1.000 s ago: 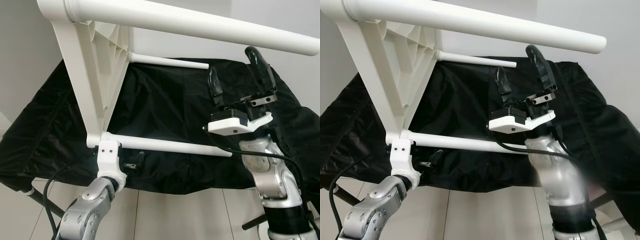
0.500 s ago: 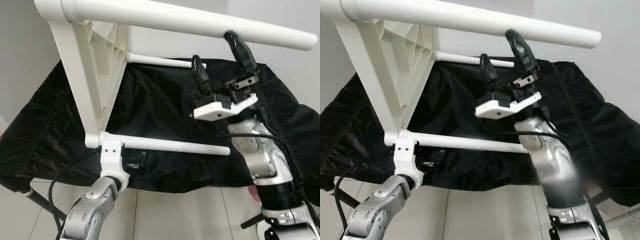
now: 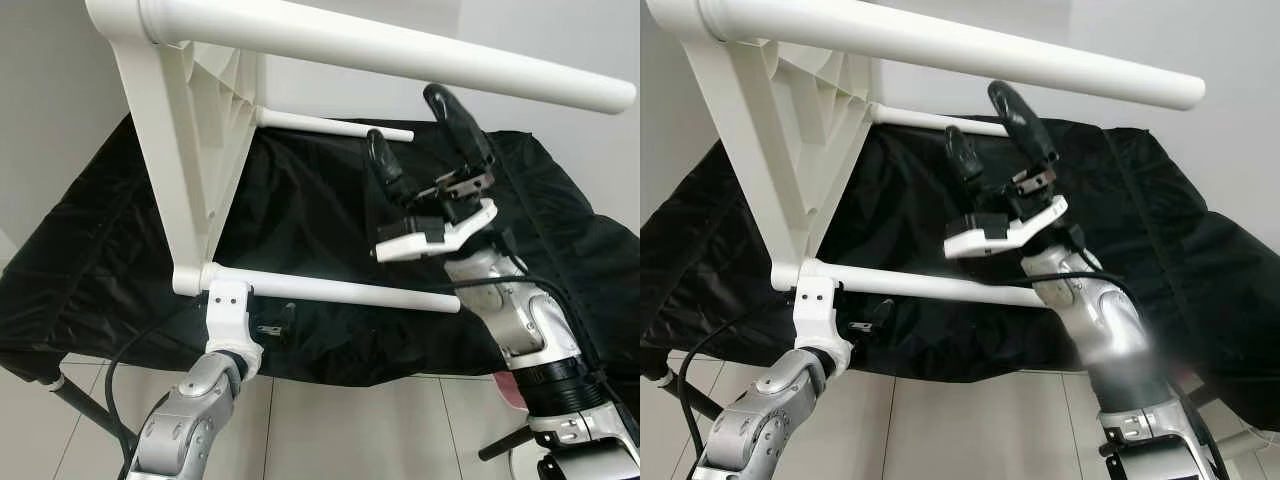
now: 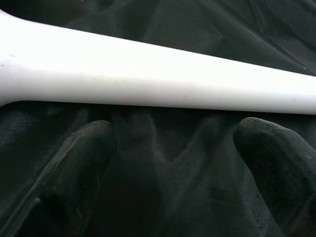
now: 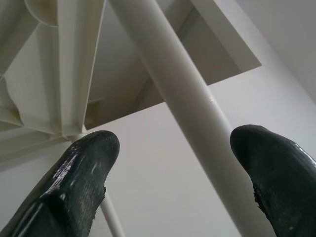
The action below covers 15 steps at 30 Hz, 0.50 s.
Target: Building children table
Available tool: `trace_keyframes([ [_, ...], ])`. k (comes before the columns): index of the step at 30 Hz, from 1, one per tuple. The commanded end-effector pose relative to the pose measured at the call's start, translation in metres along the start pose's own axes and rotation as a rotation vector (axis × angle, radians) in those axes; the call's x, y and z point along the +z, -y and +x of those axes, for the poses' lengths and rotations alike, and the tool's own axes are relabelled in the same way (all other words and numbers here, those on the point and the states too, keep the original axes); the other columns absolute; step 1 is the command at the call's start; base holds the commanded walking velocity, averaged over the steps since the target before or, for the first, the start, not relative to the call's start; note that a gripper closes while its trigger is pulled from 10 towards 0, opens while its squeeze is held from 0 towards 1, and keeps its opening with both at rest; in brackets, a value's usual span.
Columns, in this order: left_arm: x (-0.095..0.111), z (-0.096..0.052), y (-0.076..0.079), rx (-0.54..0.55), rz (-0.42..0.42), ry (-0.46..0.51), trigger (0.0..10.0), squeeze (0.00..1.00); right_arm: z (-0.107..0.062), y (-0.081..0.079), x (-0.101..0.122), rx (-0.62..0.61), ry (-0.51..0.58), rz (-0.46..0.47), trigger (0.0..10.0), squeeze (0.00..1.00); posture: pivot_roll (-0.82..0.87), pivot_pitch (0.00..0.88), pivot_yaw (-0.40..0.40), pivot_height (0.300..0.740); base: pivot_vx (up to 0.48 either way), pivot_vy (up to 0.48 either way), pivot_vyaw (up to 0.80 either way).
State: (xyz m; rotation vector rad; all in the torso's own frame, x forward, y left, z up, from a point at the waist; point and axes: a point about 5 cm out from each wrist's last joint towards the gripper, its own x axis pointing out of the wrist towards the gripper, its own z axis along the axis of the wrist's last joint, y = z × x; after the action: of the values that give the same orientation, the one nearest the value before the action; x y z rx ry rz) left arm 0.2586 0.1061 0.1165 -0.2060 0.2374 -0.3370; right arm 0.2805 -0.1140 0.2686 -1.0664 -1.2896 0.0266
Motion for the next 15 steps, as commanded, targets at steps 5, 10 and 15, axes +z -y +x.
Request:
trace_keyframes([
  [5, -0.004, 0.001, 0.0, -0.001, 0.011, -0.006, 10.0, 0.0, 0.003, 0.008, 0.001, -0.07, 0.013, -0.018, 10.0, 0.0, -0.01, 0.0, -0.02, 0.74, 0.0, 0.0, 0.0],
  [10, -0.005, 0.002, 0.001, -0.006, 0.016, -0.006, 10.0, 0.0, 0.012, 0.014, 0.0, -0.115, -0.008, -0.001, 10.0, 0.0, -0.01, 0.0, -0.018, 0.74, 0.0, 0.0, 0.0],
  [15, -0.005, 0.003, 0.002, -0.009, 0.016, -0.004, 10.0, 0.0, 0.024, 0.019, 0.001, -0.137, -0.035, 0.042, 10.0, 0.0, -0.01, 0.0, -0.018, 0.74, 0.0, 0.0, 0.0],
])
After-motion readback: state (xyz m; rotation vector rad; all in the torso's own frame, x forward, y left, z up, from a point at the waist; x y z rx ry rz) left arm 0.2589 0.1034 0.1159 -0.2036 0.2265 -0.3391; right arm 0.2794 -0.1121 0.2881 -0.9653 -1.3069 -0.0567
